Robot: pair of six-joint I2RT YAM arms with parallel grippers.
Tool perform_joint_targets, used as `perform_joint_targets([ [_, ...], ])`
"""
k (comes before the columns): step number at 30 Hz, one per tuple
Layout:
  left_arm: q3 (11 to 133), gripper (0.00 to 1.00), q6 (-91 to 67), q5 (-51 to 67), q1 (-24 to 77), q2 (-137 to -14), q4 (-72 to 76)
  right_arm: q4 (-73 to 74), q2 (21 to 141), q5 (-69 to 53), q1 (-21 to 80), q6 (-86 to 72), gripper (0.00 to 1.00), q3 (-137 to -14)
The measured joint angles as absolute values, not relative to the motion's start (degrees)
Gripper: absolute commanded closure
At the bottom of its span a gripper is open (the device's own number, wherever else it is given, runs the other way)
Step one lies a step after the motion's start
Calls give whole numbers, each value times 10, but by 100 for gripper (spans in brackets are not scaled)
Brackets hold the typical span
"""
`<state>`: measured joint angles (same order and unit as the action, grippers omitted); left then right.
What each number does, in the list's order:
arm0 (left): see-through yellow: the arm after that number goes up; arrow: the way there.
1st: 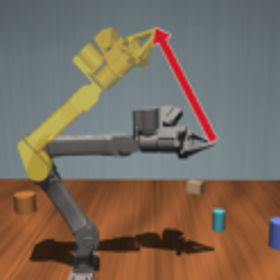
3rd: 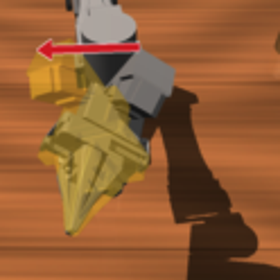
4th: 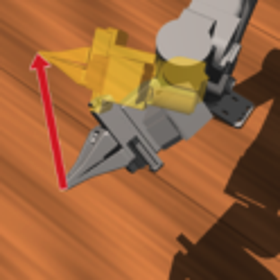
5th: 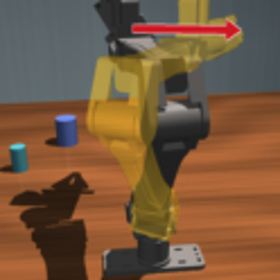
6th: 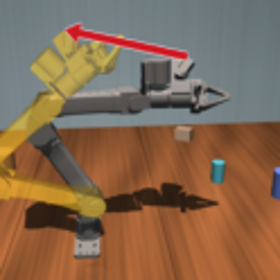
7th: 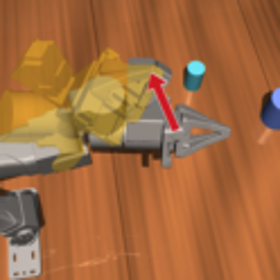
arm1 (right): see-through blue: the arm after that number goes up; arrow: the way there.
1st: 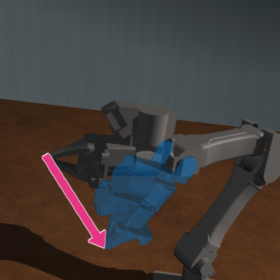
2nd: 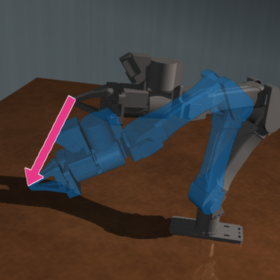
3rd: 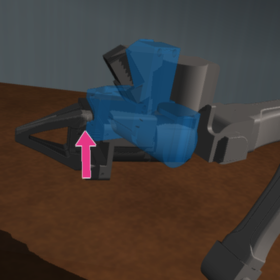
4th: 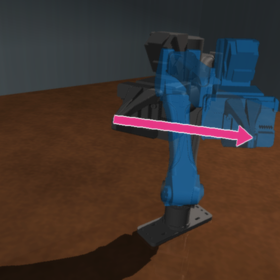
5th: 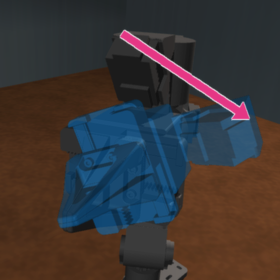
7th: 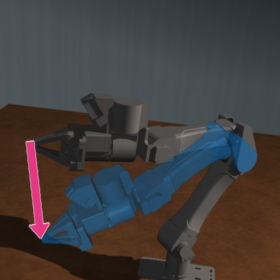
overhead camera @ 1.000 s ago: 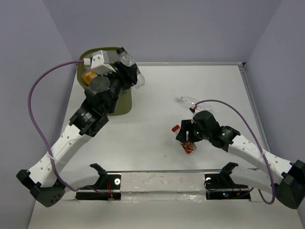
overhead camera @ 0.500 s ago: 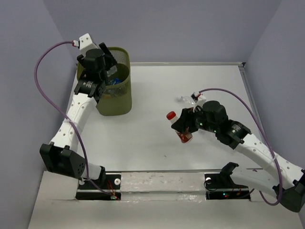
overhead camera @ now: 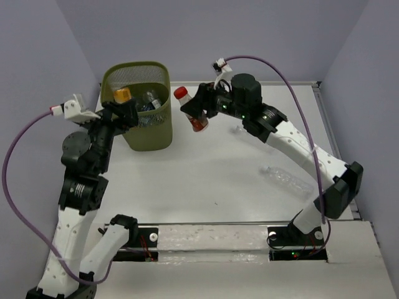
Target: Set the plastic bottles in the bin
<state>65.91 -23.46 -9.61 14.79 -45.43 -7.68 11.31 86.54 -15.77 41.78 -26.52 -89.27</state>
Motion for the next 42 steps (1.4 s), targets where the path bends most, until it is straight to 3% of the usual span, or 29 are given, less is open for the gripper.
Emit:
perform_joint_targets([
  [6,522,1,-246,-71,152,-291,-77,99,1050,-157,437,-258,93,-1122],
  [14,471,1,-248,-83,233,-266,-115,91,1283,-145,448,-253,90,-1449],
  [16,464,1,-247,-93,246,-256,-120,79,1310,-141,448,-256,78,-1470],
  [17,462,1,-247,-96,250,-253,-121,74,1317,-141,448,-259,54,-1471],
  [19,460,1,-247,-98,256,-247,-120,59,1331,-140,448,-266,33,-1471],
  [21,458,1,-249,-95,260,-243,-118,52,1341,-140,448,-268,20,-1472],
  [29,454,1,-263,-58,261,-257,-96,39,1319,-138,451,-252,11,-1446],
  [34,453,1,-284,-11,263,-314,-66,46,1195,-119,451,-219,32,-1316],
  [36,453,1,-293,2,272,-344,-53,42,1114,-105,446,-208,49,-1229],
  [39,456,1,-305,0,333,-402,-25,37,977,-80,432,-197,88,-1075],
  [42,479,1,-299,-30,415,-470,-20,29,781,-32,396,-201,95,-841],
])
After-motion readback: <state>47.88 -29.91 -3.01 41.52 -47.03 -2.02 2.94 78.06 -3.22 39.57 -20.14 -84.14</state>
